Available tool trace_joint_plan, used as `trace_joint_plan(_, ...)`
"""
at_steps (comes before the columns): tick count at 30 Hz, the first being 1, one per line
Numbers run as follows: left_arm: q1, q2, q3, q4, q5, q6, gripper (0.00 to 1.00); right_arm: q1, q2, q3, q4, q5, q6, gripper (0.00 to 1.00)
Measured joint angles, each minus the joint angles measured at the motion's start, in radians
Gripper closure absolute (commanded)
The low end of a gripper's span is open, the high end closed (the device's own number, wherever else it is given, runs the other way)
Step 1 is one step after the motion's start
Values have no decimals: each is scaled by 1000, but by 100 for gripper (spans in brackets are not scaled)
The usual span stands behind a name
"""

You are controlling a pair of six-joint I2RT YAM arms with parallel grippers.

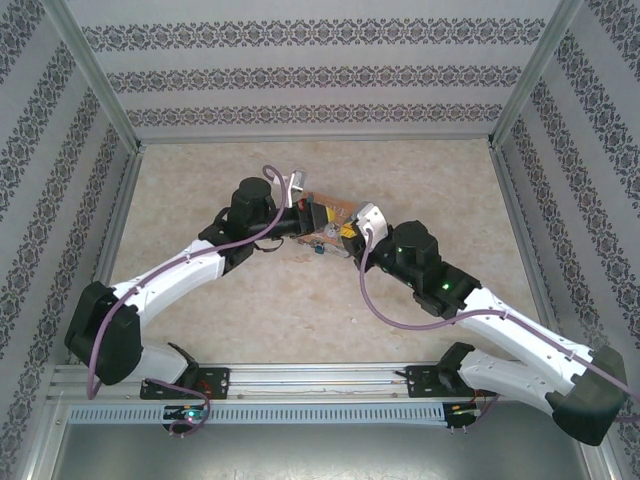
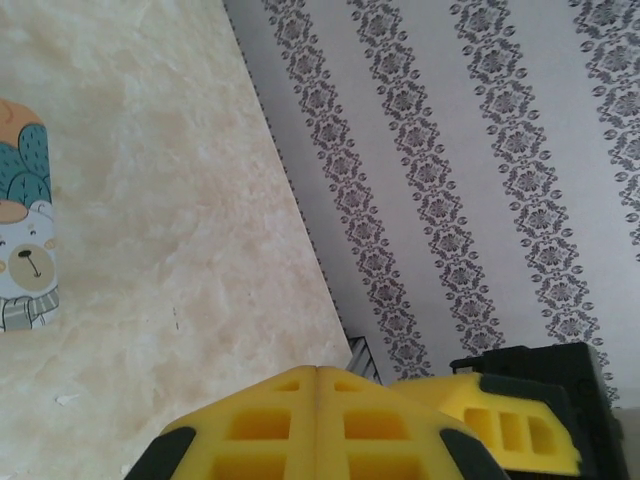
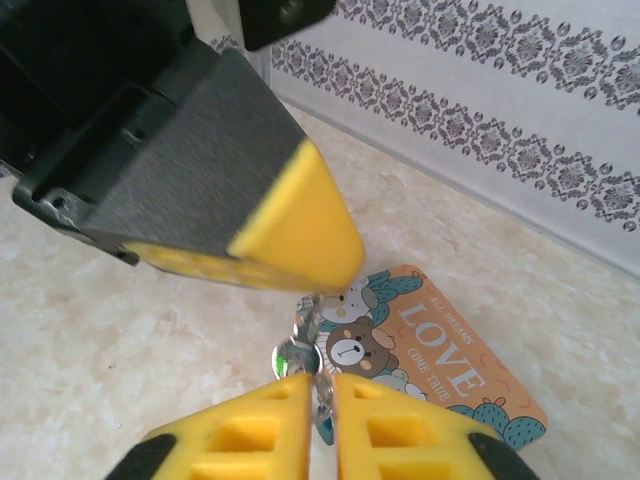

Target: Unlock the padlock with the key

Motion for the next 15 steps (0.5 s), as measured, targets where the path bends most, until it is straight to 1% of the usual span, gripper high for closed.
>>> trace_joint_plan(4, 0, -40, 0, 0, -16, 44, 100, -28, -41, -5, 0, -11, 55, 72)
trace_joint_plan(7, 0, -66, 0, -8, -16, 94, 100, -89, -78, -5, 11, -73, 126, 67)
trace_joint_plan(10, 0, -92, 0, -27, -14, 151, 100, -172, -105, -8, 39, -174, 227, 55)
trace_joint_plan(12, 1, -108, 0, -40, -7, 189, 100, -240, -110, -12, 76, -275, 312, 47)
trace_joint_plan(15, 1, -129, 0, -53, 3, 236, 100, -317, -92, -13, 145, -431, 446, 41)
